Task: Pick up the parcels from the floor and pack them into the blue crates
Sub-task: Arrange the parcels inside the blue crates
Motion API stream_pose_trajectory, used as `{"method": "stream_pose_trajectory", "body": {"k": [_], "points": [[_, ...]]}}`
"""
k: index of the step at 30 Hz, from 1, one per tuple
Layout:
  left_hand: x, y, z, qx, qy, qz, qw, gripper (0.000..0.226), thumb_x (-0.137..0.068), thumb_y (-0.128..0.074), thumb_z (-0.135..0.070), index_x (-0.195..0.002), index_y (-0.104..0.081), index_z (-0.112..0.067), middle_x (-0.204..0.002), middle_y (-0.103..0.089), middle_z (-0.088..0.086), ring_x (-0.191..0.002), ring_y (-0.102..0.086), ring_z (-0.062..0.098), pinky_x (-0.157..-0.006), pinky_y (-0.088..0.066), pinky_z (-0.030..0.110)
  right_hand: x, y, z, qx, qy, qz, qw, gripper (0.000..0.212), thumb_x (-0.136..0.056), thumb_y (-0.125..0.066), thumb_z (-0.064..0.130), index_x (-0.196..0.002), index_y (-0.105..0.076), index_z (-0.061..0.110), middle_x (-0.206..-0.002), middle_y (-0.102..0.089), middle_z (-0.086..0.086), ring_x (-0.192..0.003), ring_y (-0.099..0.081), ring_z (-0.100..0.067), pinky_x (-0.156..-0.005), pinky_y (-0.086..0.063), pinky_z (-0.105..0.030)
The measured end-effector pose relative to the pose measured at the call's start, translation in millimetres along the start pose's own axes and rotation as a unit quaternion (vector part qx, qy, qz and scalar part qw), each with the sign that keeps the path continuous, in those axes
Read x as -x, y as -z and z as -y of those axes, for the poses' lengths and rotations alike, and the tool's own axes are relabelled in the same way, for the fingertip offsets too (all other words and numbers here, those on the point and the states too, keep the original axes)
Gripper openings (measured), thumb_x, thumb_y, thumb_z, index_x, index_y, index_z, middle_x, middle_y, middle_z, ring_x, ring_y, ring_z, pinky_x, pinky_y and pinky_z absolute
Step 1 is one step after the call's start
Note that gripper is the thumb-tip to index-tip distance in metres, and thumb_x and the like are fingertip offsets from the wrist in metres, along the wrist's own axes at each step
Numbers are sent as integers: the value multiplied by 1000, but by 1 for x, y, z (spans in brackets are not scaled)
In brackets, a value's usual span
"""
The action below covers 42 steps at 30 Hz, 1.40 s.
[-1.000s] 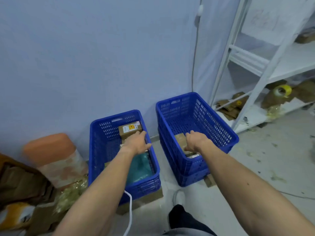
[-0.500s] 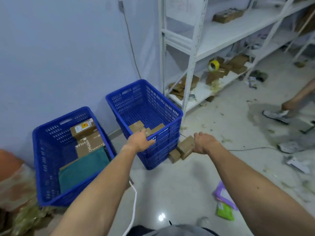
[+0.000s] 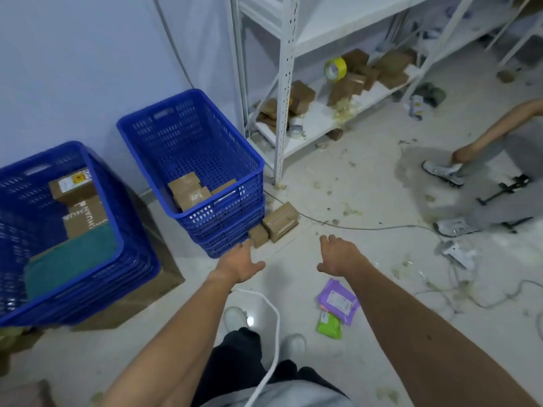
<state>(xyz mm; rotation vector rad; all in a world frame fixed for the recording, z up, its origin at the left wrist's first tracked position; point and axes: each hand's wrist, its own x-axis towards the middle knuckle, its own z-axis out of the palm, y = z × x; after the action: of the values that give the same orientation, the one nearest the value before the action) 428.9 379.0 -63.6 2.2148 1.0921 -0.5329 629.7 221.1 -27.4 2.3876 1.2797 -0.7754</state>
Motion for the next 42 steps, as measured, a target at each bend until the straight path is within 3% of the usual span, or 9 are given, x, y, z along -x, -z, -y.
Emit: {"method": "stream_pose_trajectory", "body": {"k": [8,14,24,31,38,42], "points": [[-43,11,8,10,18,22,1000,80,-89,-58,-58,-150,-32,-13,-149,-42,10,-133,-45,30,-108,-40,42,-55,5,5,18,38,7,999,59,-88,-61,45,-129,-40,8,-126,-51,-11,-115,-54,-28,-89,-47,-39],[-93,20,11,25,5,37,999,82,-90,-59,-56,-152,-29,-12,-149,-42,12,-134,-45,29,-109,-39,40,-110,16,13,45,50,29,997,63,-89,-59,43,-135,-36,7,-130,-47,-11,-119,-52,-27,-89,-48,-39],[-188,-16,7,56,29,70,995,74,-91,-57,-58,-148,-34,-16,-142,-48,10,-129,-49,28,-105,-42,40,-234,2,-13,74,95,67,990,57,-90,-59,44,-129,-41,7,-124,-48,-11,-114,-54,-29,-86,-48,-41],[-304,-102,7,99,83,46,991,67,-92,-56,-58,-144,-39,-19,-136,-54,6,-123,-54,24,-102,-44,36,-384,-61,-58,72,122,86,986,51,-90,-55,41,-127,-41,8,-123,-50,-11,-114,-54,-28,-87,-47,-39],[-455,-210,16,81,69,-6,994,75,-92,-59,-51,-152,-26,-18,-153,-38,5,-137,-41,23,-110,-40,37,-533,-149,-85,114,164,5,980,44,-86,-58,31,-122,-41,11,-121,-47,-8,-109,-55,-26,-81,-48,-36],[-523,-254,26,12,69,-78,995,84,-89,-66,-46,-153,-22,-14,-151,-36,9,-136,-41,25,-106,-42,36,-605,-197,-84,134,196,-23,971,63,-82,-65,28,-134,-35,9,-130,-42,-12,-112,-51,-28,-84,-47,-35]]}}
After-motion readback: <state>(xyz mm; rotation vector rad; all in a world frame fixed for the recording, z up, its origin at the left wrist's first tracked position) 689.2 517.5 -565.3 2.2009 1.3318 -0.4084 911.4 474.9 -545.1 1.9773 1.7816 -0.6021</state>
